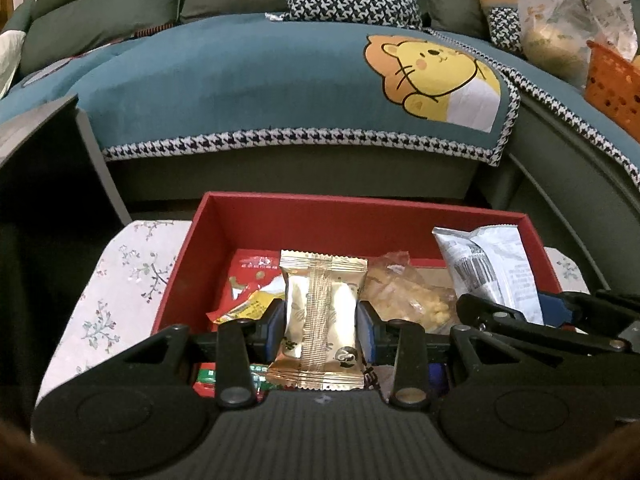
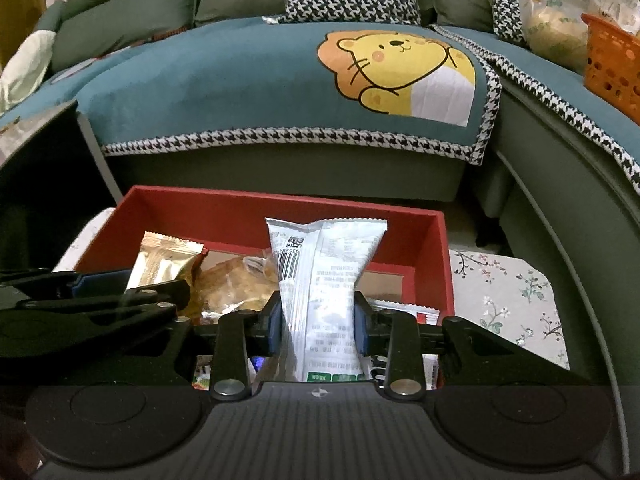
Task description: Organize snacks
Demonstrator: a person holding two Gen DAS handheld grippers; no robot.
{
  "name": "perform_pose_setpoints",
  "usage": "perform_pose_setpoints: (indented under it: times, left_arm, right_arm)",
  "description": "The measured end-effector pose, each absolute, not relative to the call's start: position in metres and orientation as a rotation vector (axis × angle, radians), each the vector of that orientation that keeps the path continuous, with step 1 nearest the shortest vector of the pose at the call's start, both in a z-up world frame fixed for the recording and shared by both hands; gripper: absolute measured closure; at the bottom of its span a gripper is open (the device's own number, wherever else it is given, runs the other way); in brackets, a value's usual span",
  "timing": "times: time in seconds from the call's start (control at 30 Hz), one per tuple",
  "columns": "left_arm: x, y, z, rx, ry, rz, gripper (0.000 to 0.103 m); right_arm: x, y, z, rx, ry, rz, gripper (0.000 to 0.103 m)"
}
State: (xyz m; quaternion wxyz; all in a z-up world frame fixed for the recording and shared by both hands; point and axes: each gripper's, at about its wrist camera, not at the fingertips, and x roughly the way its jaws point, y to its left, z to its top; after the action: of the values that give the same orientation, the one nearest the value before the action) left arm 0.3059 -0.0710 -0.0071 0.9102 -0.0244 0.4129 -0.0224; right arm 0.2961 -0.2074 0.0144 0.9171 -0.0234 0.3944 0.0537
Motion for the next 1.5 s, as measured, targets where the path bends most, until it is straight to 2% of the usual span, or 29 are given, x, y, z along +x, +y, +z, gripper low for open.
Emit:
perform_pose_setpoints:
  times: [0.23,0.37,0.43,0.5,0.63,1.23,1.5]
  left_arm:
    - [0.309,-0.074,-0.016,-0.024,0.864,-0.039,0.043]
    - [0.31,-0.073,-0.017,-0.024,0.867,-0.031,0.036]
    - [0.31,-0.071,-0.015,-0.034,0.866,-0.03,0.032]
    - [0.309,-0.069,-0.014,-0.042,0.872,-0.035,0.029]
    - [0.308,-0.063,-0.005,-0.079,0.856,-0.039,0.019]
    - [0.274,-0.052,0.02,-0.112,0.836,-0.045,0.015]
    - [0.244,-0.048,0.035,-0.13,0.81,-0.046,0.008]
  right_arm:
    - [0.301,-0.207,0.007,-0.08,0.804,0.085,0.055]
    - [0.302,-0.207,0.004,-0.101,0.797,0.065,0.051]
    - [0.302,-0.21,0.005,-0.103,0.799,0.055,0.045]
    - [0.302,-0.215,0.006,-0.109,0.801,0.036,0.033]
    - [0.296,-0.224,0.01,-0.098,0.817,0.034,0.026]
    - [0.268,-0.23,0.046,-0.088,0.752,0.034,0.02]
    - [0.239,-0.228,0.068,-0.104,0.718,0.028,0.019]
